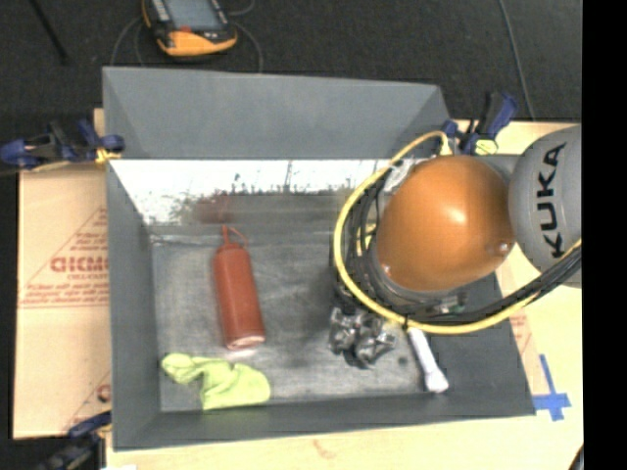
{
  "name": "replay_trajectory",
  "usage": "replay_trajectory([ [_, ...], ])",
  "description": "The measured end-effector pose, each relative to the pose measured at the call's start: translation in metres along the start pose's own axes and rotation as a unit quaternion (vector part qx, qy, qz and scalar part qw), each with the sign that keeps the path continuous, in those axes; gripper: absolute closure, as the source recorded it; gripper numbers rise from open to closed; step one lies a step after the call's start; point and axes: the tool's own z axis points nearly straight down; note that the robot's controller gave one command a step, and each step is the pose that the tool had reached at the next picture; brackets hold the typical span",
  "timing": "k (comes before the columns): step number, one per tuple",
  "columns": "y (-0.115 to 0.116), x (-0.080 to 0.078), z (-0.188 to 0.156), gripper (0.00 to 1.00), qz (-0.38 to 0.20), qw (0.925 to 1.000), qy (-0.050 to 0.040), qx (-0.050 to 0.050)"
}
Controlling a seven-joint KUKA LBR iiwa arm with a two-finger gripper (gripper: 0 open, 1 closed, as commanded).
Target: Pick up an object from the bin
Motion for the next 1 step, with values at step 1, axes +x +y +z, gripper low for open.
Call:
replay_trajectory([
  [1,-0.0205,0.0096,-0.0254,1.0,0.011,0.9999,-0.0013,0.003],
])
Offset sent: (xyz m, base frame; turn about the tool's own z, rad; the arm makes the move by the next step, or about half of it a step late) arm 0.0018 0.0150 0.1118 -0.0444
